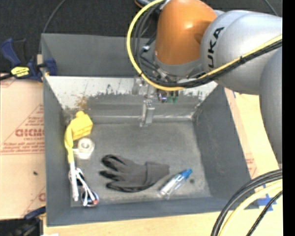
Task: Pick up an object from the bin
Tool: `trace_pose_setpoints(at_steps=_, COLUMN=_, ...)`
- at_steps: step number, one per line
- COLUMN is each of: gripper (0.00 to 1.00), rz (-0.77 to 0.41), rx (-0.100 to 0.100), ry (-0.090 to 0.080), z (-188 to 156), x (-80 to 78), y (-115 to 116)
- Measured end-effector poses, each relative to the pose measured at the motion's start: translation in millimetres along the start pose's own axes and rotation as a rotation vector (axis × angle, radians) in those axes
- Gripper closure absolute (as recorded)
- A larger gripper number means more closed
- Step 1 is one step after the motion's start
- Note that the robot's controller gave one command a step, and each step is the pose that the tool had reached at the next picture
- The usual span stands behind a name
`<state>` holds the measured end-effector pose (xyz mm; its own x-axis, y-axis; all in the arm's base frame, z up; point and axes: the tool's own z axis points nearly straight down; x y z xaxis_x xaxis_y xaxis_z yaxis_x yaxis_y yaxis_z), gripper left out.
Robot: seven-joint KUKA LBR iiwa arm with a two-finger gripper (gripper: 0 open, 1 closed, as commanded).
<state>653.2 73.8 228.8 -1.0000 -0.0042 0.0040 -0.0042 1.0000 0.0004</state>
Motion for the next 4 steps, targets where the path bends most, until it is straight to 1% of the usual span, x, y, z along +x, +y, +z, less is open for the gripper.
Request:
trace_pose_setpoints(at_steps=1, gripper=0.00, rz=0.002, rx=-0.001, ry=-0.009, z=-5.6, x=-1.3, y=-0.3)
trace_pose_setpoints(at_steps=2, gripper=0.00, rz=0.064, rx=0.001, ry=0.011, z=125.2, x=66.8, y=52.1)
trace_pose_setpoints(at_steps=3, gripper=0.00, rz=0.114, rx=-0.004, ry=-0.016, z=65.4, x=75.8, y=55.1)
trace_pose_setpoints(at_steps=4, gripper=0.00, rz=-0.042, rx=0.000, ry=-0.014, z=67.6, x=27.0, y=-25.3)
